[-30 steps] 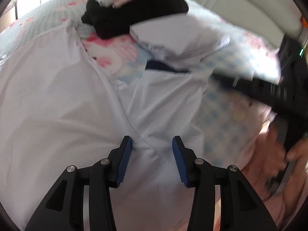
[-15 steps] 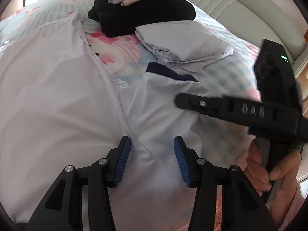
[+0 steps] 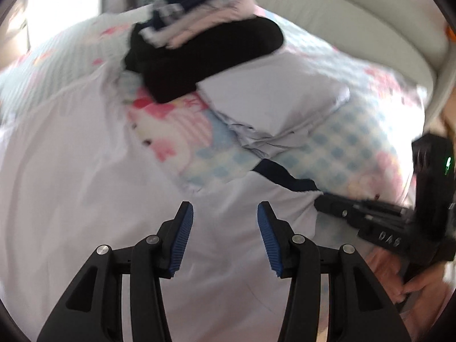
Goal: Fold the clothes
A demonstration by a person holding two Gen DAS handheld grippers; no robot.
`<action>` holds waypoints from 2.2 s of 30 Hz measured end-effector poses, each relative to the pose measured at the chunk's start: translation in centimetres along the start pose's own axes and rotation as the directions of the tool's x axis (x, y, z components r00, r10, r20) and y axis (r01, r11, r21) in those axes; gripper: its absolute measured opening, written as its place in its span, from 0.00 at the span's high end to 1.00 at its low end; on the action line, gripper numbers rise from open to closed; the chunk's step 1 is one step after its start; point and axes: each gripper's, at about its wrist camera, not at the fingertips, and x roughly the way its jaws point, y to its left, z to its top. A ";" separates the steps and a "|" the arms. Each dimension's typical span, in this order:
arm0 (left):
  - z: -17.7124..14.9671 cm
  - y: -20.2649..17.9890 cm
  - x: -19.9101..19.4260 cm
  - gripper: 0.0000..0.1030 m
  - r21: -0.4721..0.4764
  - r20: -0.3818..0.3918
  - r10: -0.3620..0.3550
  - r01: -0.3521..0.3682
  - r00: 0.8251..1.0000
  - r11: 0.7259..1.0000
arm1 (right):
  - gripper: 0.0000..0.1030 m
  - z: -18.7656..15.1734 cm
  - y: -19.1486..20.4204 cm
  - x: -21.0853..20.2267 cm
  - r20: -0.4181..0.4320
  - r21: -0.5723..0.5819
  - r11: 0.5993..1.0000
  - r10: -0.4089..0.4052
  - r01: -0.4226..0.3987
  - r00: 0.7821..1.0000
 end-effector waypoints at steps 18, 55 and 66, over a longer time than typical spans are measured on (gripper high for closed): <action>-0.2 -0.6 2.1 0.61 0.030 -0.040 -0.019 0.020 0.999 0.999 | 0.59 1.1 4.5 2.6 -0.010 -0.137 0.981 -0.141 0.138 0.990; -3.8 0.7 3.4 0.58 -0.032 -0.080 -0.137 0.135 0.987 0.990 | 0.54 5.3 7.8 9.6 -0.216 -0.414 0.907 -0.021 -0.072 0.976; -3.8 0.9 2.2 0.58 -0.052 -0.010 -0.186 0.185 0.983 0.981 | 0.57 7.8 4.6 7.9 -0.098 -0.129 0.985 0.103 -0.115 0.990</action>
